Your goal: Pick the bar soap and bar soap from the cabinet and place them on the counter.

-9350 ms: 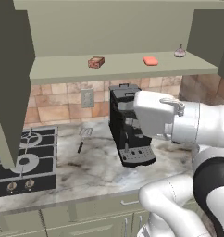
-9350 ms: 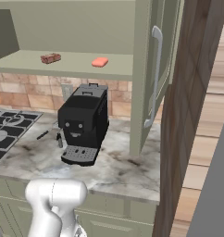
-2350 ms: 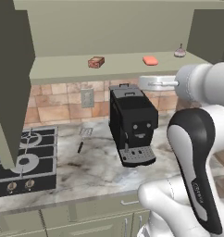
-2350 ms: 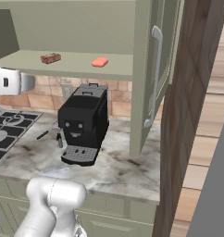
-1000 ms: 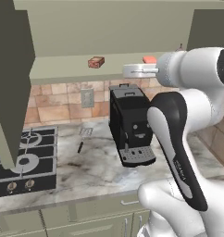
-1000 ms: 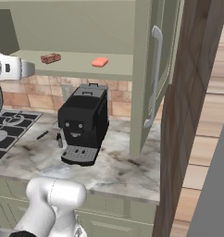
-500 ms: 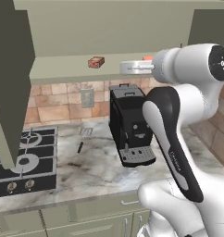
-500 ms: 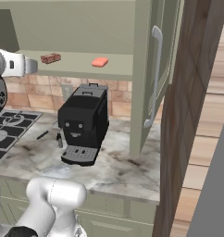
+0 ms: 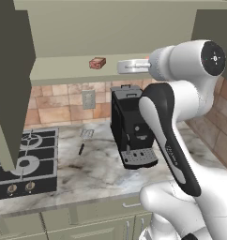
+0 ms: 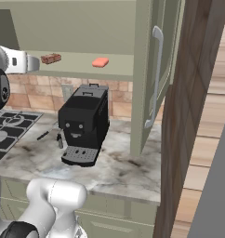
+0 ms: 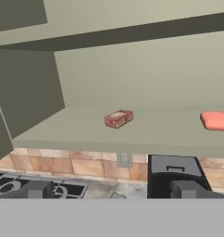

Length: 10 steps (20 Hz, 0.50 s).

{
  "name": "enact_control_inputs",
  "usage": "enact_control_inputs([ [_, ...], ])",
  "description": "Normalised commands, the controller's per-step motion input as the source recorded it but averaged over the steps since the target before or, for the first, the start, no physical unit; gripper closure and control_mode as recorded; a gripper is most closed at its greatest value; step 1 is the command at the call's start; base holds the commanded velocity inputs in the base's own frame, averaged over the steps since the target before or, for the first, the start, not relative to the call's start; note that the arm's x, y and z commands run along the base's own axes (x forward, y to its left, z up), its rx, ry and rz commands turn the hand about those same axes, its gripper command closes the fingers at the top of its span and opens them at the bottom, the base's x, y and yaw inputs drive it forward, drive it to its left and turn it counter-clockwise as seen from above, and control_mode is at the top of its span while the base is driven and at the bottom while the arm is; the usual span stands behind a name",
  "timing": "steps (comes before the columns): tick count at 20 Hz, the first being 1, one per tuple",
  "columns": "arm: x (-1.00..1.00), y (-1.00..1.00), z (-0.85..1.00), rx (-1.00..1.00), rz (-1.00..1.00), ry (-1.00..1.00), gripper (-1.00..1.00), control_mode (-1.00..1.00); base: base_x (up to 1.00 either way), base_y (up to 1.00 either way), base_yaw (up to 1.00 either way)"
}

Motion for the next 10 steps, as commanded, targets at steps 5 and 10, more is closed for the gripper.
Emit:
enact_control_inputs([
  [5,0.14,0.05,0.0,-0.02,0.0,0.01,-1.0,-1.0,0.0,0.0,0.0],
  [10,0.16,0.12,-0.02,-0.02,0.0,0.0,-1.0,-1.0,0.0,0.0,0.0],
])
